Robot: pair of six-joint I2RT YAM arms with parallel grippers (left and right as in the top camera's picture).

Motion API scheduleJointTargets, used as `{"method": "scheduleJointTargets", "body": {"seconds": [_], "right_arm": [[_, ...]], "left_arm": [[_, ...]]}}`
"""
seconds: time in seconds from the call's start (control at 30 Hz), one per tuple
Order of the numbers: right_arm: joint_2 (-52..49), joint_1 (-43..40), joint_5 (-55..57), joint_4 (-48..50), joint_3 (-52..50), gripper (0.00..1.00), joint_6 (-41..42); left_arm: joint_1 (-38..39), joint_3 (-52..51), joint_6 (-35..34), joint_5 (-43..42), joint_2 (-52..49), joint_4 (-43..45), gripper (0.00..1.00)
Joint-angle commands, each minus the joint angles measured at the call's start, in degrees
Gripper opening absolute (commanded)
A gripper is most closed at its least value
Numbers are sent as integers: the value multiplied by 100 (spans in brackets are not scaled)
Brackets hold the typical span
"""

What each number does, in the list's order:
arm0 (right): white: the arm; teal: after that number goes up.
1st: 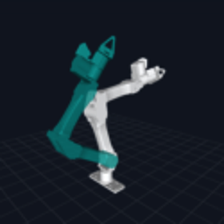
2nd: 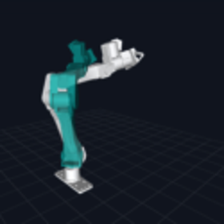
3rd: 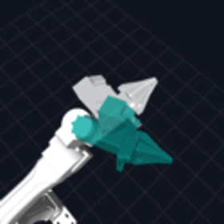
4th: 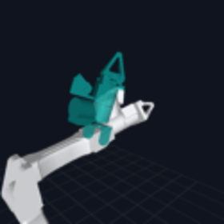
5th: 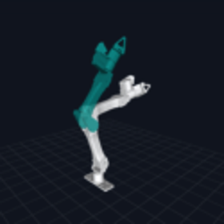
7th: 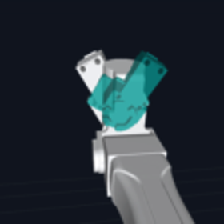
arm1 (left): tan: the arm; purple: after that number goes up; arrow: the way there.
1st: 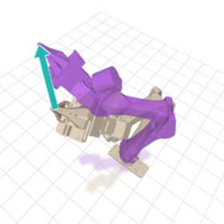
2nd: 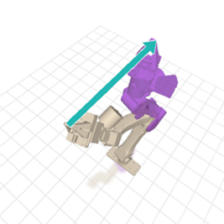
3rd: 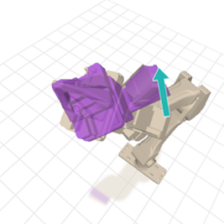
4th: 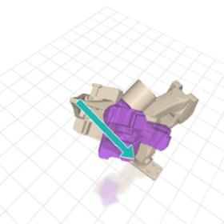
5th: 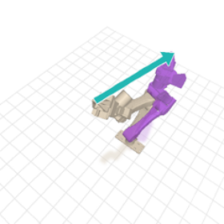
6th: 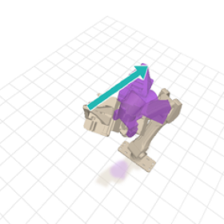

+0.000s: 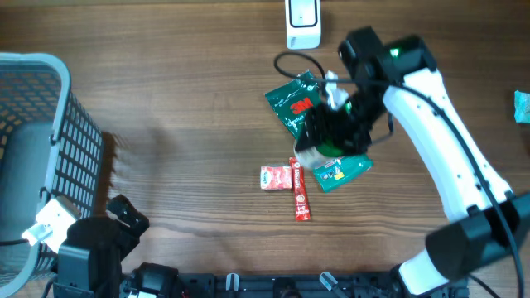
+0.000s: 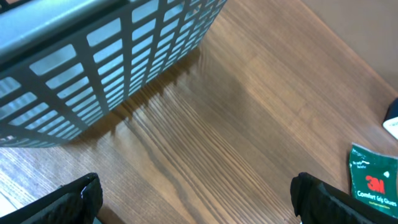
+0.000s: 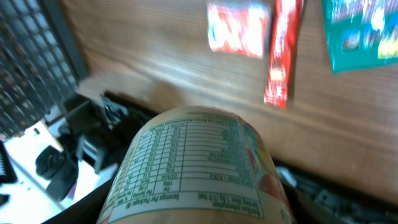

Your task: Scan the item barcode

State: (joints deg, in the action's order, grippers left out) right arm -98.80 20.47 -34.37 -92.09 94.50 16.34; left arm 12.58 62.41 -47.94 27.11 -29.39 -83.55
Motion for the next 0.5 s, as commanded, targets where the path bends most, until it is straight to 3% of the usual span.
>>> {"method": "scheduleJointTargets", "body": {"seconds": [0.0,0.17,0.47], "right_arm": [[273,22,-634,48,-1207,64,-160],[280,24,-1095,223,-2109,64,-286],[280,-96,-1196,420,-1967,62,-313]], "left_arm": [[-44,39,-52,13,20,11,100],[-44,39,-52,13,20,11,100],[-44,39,-52,13,20,11,100]]}}
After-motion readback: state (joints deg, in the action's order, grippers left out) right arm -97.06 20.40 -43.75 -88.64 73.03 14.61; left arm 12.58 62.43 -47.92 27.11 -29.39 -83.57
